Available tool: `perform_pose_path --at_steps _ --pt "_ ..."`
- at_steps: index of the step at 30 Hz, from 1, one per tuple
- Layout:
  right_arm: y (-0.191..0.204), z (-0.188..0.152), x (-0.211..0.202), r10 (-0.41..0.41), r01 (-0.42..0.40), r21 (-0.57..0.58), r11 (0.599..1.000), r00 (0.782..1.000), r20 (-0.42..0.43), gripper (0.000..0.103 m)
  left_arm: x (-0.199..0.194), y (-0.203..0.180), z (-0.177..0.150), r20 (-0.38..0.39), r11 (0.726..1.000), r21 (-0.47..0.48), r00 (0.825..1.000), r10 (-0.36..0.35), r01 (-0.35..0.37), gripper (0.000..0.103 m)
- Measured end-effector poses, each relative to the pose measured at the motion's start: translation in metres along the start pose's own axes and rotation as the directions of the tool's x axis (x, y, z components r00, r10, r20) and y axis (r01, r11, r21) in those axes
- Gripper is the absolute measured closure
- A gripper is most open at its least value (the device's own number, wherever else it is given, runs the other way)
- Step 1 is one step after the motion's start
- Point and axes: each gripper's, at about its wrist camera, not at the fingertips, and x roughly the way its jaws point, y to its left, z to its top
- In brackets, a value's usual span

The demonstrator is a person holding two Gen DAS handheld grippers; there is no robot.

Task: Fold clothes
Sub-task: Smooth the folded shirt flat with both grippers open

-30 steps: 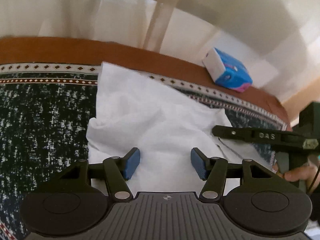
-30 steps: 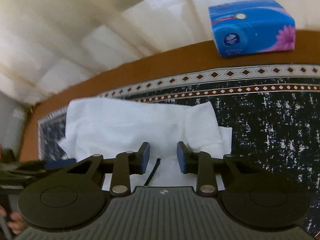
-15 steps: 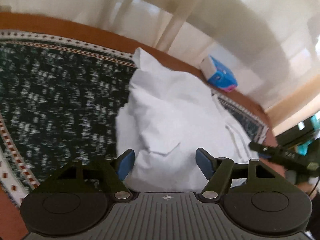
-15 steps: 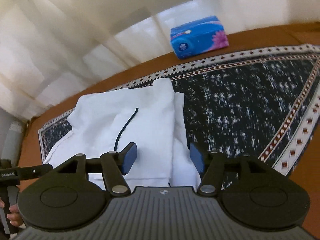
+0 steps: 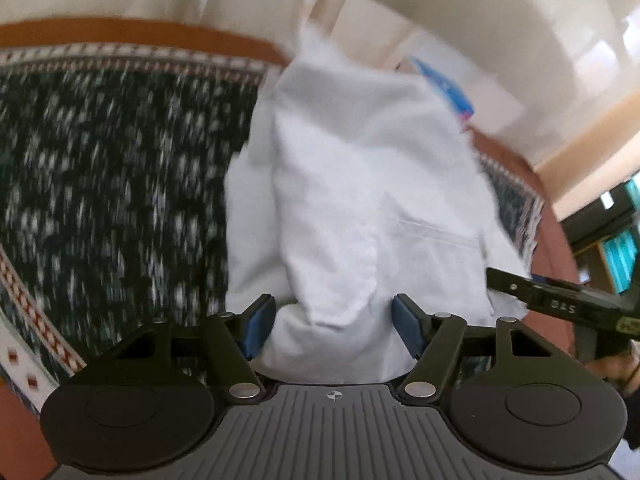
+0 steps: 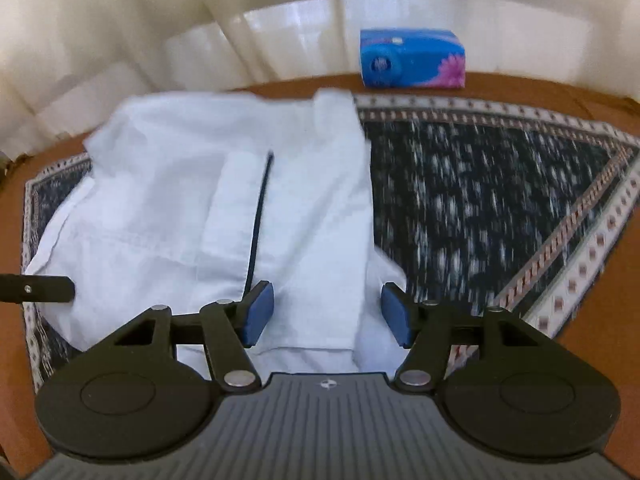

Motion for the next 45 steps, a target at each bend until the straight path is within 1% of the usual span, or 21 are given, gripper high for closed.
perform_pose_path --at_steps 3,5,7,8,11,13,15,17,20,24,28,30,33,34,36,37,39,40,42,43,45 --pt "-0.003 -0.018 -0.001 0.007 -0.008 0.037 0.999 1.000 0.027 0.038 0.004 0.005 -0.003 0.017 1.000 -0.019 1.000 -0.007 0.007 0.033" --pt "-0.006 -0.014 -0.001 0.017 -0.018 0.061 0.998 1.000 0.016 0.035 0.001 0.007 0.001 0.001 1.000 -0.024 1.000 -0.017 0.017 0.033" --pt "-0.016 -0.001 -0.001 0.055 -0.052 0.092 0.994 0.998 -0.031 0.033 -0.005 0.008 0.005 -0.011 1.000 -0.020 1.000 -0.017 0.017 0.033" --pt "-0.021 0.007 -0.005 0.069 -0.065 0.107 0.992 0.997 -0.036 0.033 -0.016 0.008 0.007 0.003 1.000 -0.017 1.000 -0.016 0.016 0.028" --pt "-0.024 0.024 -0.031 0.061 -0.066 0.092 0.994 0.997 0.055 0.033 -0.046 0.005 0.023 0.073 0.999 0.004 0.997 -0.037 0.037 0.028" --pt "-0.017 0.040 -0.045 0.097 -0.104 0.057 0.993 0.988 0.116 0.033 -0.065 0.001 0.038 0.127 0.998 0.025 0.990 -0.059 0.056 0.028" --pt "-0.004 0.059 -0.043 0.146 -0.147 0.000 0.989 0.980 0.139 0.033 -0.069 -0.009 0.059 0.165 0.993 0.076 0.981 -0.106 0.094 0.027" --pt "0.011 0.075 -0.030 0.188 -0.183 -0.053 0.982 0.974 0.127 0.034 -0.059 -0.024 0.078 0.160 0.982 0.150 0.977 -0.139 0.115 0.026" --pt "0.032 0.095 -0.004 0.244 -0.233 -0.122 0.965 0.966 0.082 0.034 -0.031 -0.042 0.099 0.106 0.964 0.246 0.985 -0.136 0.106 0.027" --pt "0.043 0.111 0.027 0.292 -0.287 -0.150 0.946 0.956 0.015 0.037 0.002 -0.048 0.116 0.042 0.952 0.269 0.986 -0.162 0.145 0.027" --pt "0.038 0.125 0.057 0.305 -0.306 -0.112 0.945 0.952 -0.032 0.043 0.040 -0.039 0.131 0.017 0.963 0.254 0.995 -0.097 0.089 0.026" --pt "0.029 0.131 0.074 0.266 -0.268 -0.078 0.960 0.964 -0.029 0.043 0.056 -0.028 0.134 -0.002 0.972 0.222 0.997 -0.079 0.078 0.026" --pt "0.012 0.129 0.099 0.236 -0.237 -0.026 0.971 0.971 -0.047 0.044 0.074 -0.013 0.135 -0.024 0.978 0.197 0.997 -0.069 0.072 0.025" --pt "0.008 0.127 0.106 0.228 -0.229 -0.014 0.973 0.972 -0.053 0.045 0.080 -0.009 0.135 -0.031 0.979 0.189 0.997 -0.066 0.071 0.026" --pt "0.000 0.123 0.114 0.224 -0.224 0.006 0.975 0.974 -0.037 0.052 0.089 -0.001 0.135 -0.040 0.982 0.176 0.997 -0.062 0.069 0.031" --pt "-0.004 0.122 0.115 0.225 -0.224 0.019 0.974 0.974 -0.022 0.054 0.091 0.002 0.136 -0.040 0.983 0.172 0.997 -0.062 0.068 0.031" --pt "-0.010 0.123 0.116 0.222 -0.222 0.060 0.973 0.975 -0.003 0.063 0.096 0.007 0.137 -0.039 0.984 0.164 0.997 -0.062 0.068 0.029" --pt "-0.014 0.124 0.115 0.226 -0.225 0.083 0.971 0.974 -0.002 0.064 0.092 0.006 0.138 -0.034 0.984 0.165 0.998 -0.057 0.062 0.030" --pt "-0.020 0.127 0.112 0.227 -0.226 0.124 0.966 0.974 0.005 0.063 0.081 0.002 0.141 -0.022 0.984 0.169 0.999 -0.044 0.047 0.030" --pt "-0.020 0.129 0.105 0.216 -0.218 0.126 0.968 0.976 0.025 0.062 0.075 0.000 0.142 -0.015 0.984 0.171 0.999 -0.037 0.039 0.024" --pt "-0.022 0.131 0.082 0.223 -0.231 0.108 0.967 0.971 0.082 0.046 0.055 -0.009 0.143 0.033 0.982 0.181 0.998 -0.052 0.045 0.023"
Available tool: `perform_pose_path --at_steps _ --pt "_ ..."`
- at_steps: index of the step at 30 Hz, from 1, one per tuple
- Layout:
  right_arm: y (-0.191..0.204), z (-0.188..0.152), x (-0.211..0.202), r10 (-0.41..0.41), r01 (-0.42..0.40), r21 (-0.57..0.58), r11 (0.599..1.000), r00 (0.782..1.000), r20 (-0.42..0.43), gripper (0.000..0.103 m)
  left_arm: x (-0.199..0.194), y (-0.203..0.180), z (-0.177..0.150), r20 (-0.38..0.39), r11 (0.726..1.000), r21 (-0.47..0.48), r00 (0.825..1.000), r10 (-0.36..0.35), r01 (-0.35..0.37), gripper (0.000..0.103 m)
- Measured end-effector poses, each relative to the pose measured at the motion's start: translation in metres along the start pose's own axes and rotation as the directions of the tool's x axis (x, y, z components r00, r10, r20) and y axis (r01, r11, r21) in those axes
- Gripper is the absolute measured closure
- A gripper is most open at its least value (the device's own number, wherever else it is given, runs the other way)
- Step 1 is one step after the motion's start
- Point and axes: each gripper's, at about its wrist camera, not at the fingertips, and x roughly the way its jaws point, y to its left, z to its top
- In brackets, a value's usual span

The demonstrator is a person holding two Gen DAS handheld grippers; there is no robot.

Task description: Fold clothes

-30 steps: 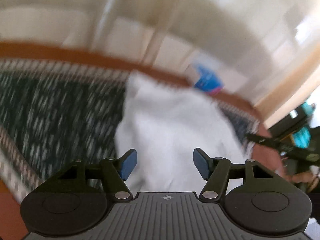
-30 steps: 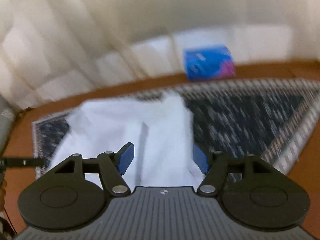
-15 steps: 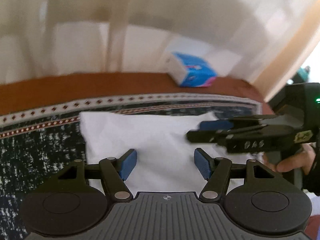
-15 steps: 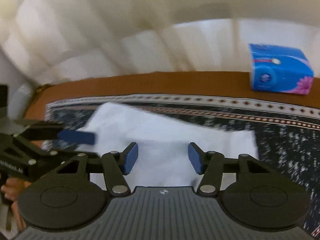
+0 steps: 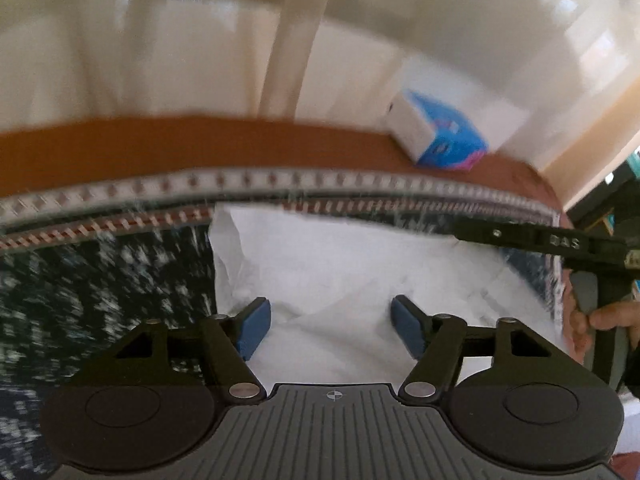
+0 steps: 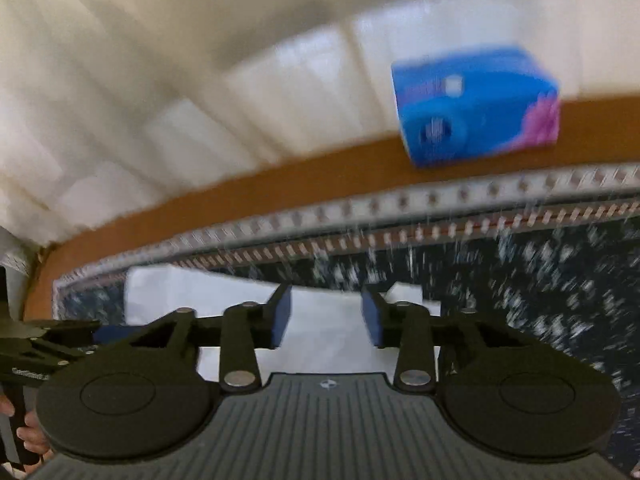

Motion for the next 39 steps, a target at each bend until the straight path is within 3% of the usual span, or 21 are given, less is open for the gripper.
perform_pose_path --at_steps 2,5,7,10,12,17,19,22,25,29,34,39 --pt "0.009 0.001 -0.015 0.017 -0.015 -0.045 0.999 0.999 0.031 0.043 -0.013 -0.011 0.003 0.041 0.999 0.002 0.998 -0.039 0.039 0.019" --pt "0.021 -0.001 -0.016 0.051 -0.050 -0.088 0.995 0.999 0.006 0.044 -0.005 -0.030 0.002 0.020 0.994 0.059 0.995 -0.097 0.095 0.019" --pt "0.025 -0.007 -0.004 0.033 -0.036 -0.107 0.994 0.999 -0.027 0.044 0.014 -0.039 -0.002 -0.029 0.991 0.117 0.998 -0.057 0.060 0.019" --pt "0.016 -0.015 0.012 -0.030 0.025 -0.088 0.996 0.998 -0.059 0.045 0.042 -0.028 -0.012 -0.086 0.992 0.122 0.995 0.052 -0.042 0.019" --pt "0.006 -0.020 0.020 -0.048 0.044 -0.069 0.997 0.996 -0.070 0.047 0.047 -0.015 -0.011 -0.083 0.998 0.055 0.996 0.040 -0.035 0.019" --pt "0.004 -0.016 0.019 -0.027 0.021 -0.062 0.998 0.995 -0.094 0.042 0.038 -0.020 -0.005 -0.085 0.995 0.066 0.993 0.076 -0.071 0.020" --pt "0.002 -0.010 0.001 0.007 -0.008 -0.022 1.000 0.997 -0.072 0.042 0.006 -0.017 -0.007 -0.038 0.998 0.017 0.997 0.061 -0.060 0.019" --pt "-0.008 -0.010 -0.043 0.077 -0.077 0.033 0.996 0.997 0.003 0.028 -0.048 -0.003 -0.021 0.034 0.996 -0.071 0.998 0.052 -0.050 0.016" --pt "-0.029 -0.018 -0.073 0.115 -0.114 0.091 0.989 0.993 -0.011 0.024 -0.070 0.017 -0.042 0.021 0.986 -0.157 0.998 0.062 -0.058 0.015" --pt "-0.054 -0.042 -0.082 0.140 -0.123 0.175 0.977 0.986 -0.089 0.024 -0.062 0.033 -0.069 -0.042 0.961 -0.275 0.999 0.011 -0.023 0.015" --pt "-0.061 -0.062 -0.069 0.150 -0.110 0.220 0.969 0.974 -0.173 0.024 -0.049 0.046 -0.083 -0.039 0.917 -0.395 0.997 -0.070 0.049 0.015" --pt "-0.067 -0.069 -0.059 0.213 -0.146 0.274 0.951 0.949 -0.231 0.023 -0.034 0.056 -0.087 -0.054 0.899 -0.434 0.994 -0.099 0.066 0.006"
